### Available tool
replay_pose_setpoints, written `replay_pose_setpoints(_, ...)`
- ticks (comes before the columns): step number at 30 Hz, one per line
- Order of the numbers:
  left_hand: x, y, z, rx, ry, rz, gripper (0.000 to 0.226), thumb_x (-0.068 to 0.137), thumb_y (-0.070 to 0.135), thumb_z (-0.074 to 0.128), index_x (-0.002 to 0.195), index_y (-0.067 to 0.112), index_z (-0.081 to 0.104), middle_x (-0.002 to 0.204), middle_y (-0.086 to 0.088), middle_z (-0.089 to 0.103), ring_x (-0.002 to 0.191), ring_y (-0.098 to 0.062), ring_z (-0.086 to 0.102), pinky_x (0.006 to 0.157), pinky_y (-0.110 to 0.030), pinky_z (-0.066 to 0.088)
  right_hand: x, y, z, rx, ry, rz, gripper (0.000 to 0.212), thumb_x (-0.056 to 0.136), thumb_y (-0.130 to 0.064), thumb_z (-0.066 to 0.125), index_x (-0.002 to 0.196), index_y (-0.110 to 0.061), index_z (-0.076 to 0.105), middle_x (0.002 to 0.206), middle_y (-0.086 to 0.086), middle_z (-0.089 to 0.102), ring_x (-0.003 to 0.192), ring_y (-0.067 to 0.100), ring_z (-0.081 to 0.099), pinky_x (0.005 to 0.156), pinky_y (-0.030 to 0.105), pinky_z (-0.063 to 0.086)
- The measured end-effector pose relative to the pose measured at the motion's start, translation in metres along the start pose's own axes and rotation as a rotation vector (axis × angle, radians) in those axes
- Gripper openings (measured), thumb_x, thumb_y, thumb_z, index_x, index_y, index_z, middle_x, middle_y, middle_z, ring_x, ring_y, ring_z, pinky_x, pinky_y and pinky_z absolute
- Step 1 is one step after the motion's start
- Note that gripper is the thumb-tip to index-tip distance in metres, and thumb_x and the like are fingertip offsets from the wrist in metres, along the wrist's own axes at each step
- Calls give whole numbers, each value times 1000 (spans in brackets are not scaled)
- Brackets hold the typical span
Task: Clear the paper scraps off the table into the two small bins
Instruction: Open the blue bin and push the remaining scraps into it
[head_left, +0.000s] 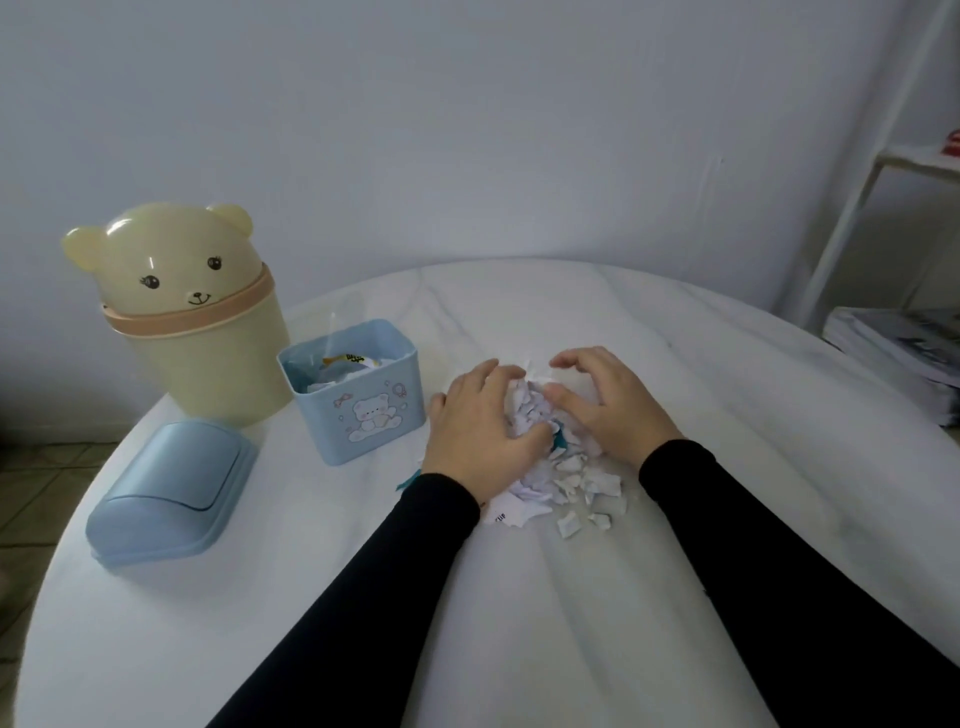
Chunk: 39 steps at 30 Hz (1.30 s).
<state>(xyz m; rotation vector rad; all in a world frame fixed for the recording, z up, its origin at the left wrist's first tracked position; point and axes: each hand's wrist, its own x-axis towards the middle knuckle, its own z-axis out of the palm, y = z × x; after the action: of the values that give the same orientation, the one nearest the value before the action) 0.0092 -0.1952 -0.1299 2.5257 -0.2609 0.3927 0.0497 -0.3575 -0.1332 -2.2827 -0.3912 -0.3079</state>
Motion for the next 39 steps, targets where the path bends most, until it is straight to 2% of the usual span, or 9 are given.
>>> replay_pose_setpoints(5,24,-8,2,27,-153,-20,62,79,60,31,134,35,44,149,4,37,138,-11,29,110,-43,16,30,11,3,47,-247,-14,49,91,-50,50,137,-32,47,149,-12,38,138,4,30,116,28,20)
replay_pose_setpoints(8,24,-11,1,1,-209,62,45,89,57,33,113,31,61,114,12,61,107,-9,53,97,-36,34,36,13,8,-9,-339,57,57,86,-65,43,134,-35,51,141,-12,49,136,9,36,116,37,23)
replay_pose_setpoints(12,23,-15,0,-40,-156,89,29,92,44,47,101,26,68,90,7,67,77,-10,55,70,-25,42,28,5,3,39,-299,66,33,96,-44,47,109,-26,70,98,-13,70,96,5,62,92,27,43)
replay_pose_setpoints(15,20,-18,-1,-44,-159,102,28,91,43,50,104,28,69,89,8,69,72,-8,55,67,-23,42,12,-1,-2,25,-205,25,23,93,-27,56,108,-20,72,106,-10,70,102,1,61,91,16,43)
replay_pose_setpoints(21,-1,-16,-13,-131,-75,133,22,91,39,54,104,28,69,97,13,69,80,0,57,73,-11,42,-25,-9,-8,-7,-99,-26,17,92,-24,56,98,-24,72,96,-16,68,95,-1,60,87,19,46)
replay_pose_setpoints(24,-11,-17,-22,-119,33,161,28,91,46,49,105,30,67,108,17,66,101,1,56,93,-26,44,-37,-14,-10,-39,17,-65,25,92,-37,52,106,-24,68,110,-13,64,107,4,56,98,30,43)
replay_pose_setpoints(28,-32,-18,-27,53,-181,59,67,79,73,44,139,48,29,152,12,25,140,-10,20,113,-37,20,-53,-20,-2,-248,-152,68,82,72,-75,13,140,-37,37,149,-9,30,141,9,23,114,43,23)
replay_pose_setpoints(31,-43,-14,-23,162,-323,95,90,69,80,49,142,53,3,158,11,-3,145,-13,-2,112,-40,8,-55,-25,12,-338,-215,102,90,66,-74,-5,148,-43,12,158,-7,5,147,16,0,116,50,11)
replay_pose_setpoints(39,-32,-27,-9,139,-181,129,49,89,56,33,130,31,45,134,5,42,125,-17,35,103,-28,27,-48,-29,26,-441,-167,-53,80,74,-69,1,127,-35,50,134,-9,46,129,16,37,100,39,29)
